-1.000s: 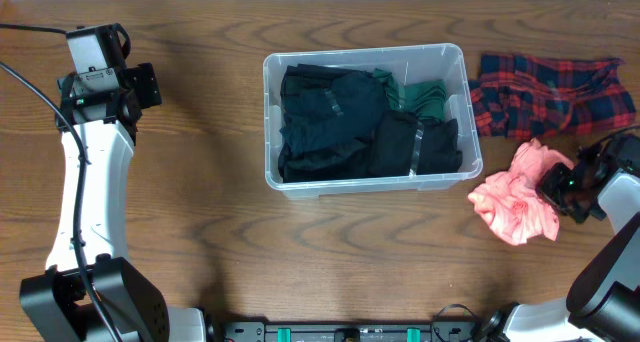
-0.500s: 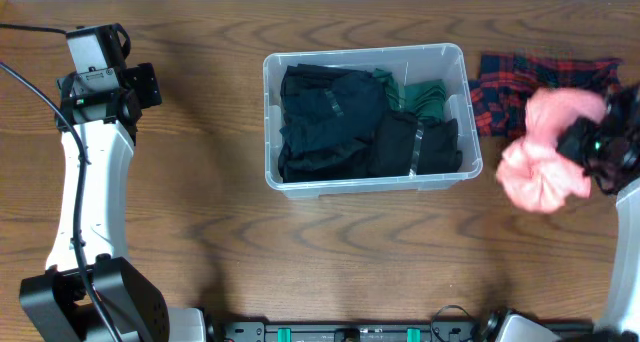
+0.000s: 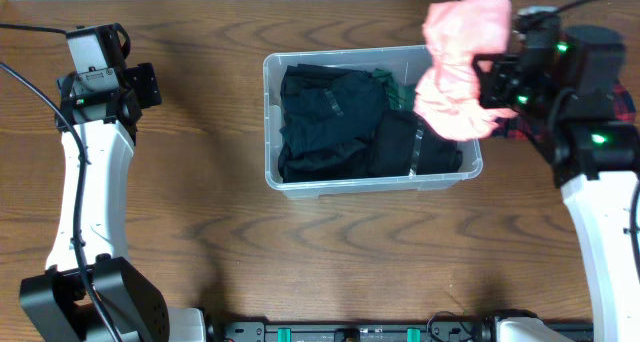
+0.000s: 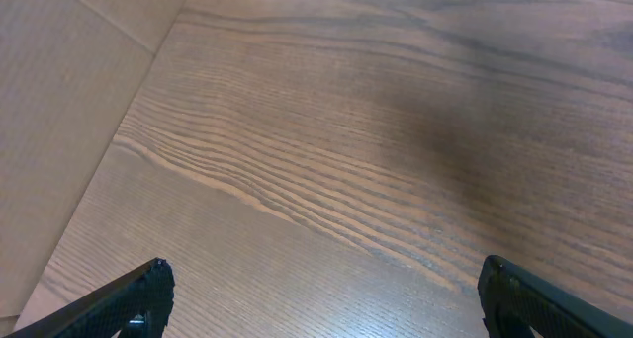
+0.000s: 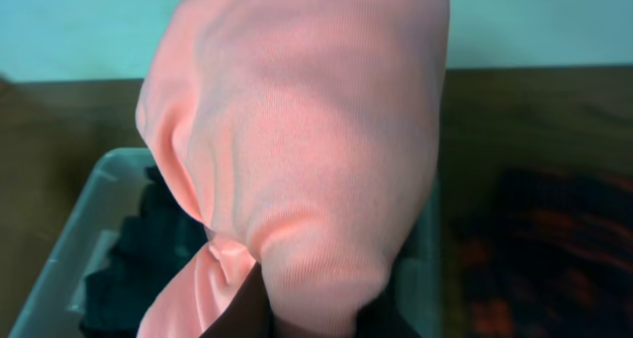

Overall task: Pack container
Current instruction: 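Lift the pink shirt and carry it left over the bin, then lower the pink shirt into the bin and open the right gripper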

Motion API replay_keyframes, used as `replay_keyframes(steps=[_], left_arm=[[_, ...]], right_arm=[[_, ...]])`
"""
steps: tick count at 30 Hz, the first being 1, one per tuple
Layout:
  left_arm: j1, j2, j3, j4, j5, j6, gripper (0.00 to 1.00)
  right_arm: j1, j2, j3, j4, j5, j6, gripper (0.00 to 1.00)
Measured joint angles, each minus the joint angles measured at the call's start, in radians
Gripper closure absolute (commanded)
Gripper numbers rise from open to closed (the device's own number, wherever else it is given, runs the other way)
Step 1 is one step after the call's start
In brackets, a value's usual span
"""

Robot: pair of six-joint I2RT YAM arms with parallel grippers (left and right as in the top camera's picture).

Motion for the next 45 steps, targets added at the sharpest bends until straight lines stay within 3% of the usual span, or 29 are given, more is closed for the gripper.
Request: replay_keyframes(steps=[7, 20, 42, 45], left_arm=[[0.000, 0.000, 0.000, 0.000, 0.000, 0.000, 0.02], [0.000, 0.000, 0.000, 0.000, 0.000, 0.000, 0.02], [0.000, 0.000, 0.000, 0.000, 0.000, 0.000, 0.02], [0.000, 0.000, 0.000, 0.000, 0.000, 0.000, 0.02]], right_arm=[[0.095, 0.143, 0.000, 0.029, -0.005, 0.020, 0.99], [0.116, 0.312, 0.000, -0.055, -0.006, 0.088, 0.99], [0.116, 0.343, 0.000, -0.135, 0.100, 0.120, 0.99], [0.116, 0.347, 0.000, -0.131, 0.118, 0.106, 0.95]])
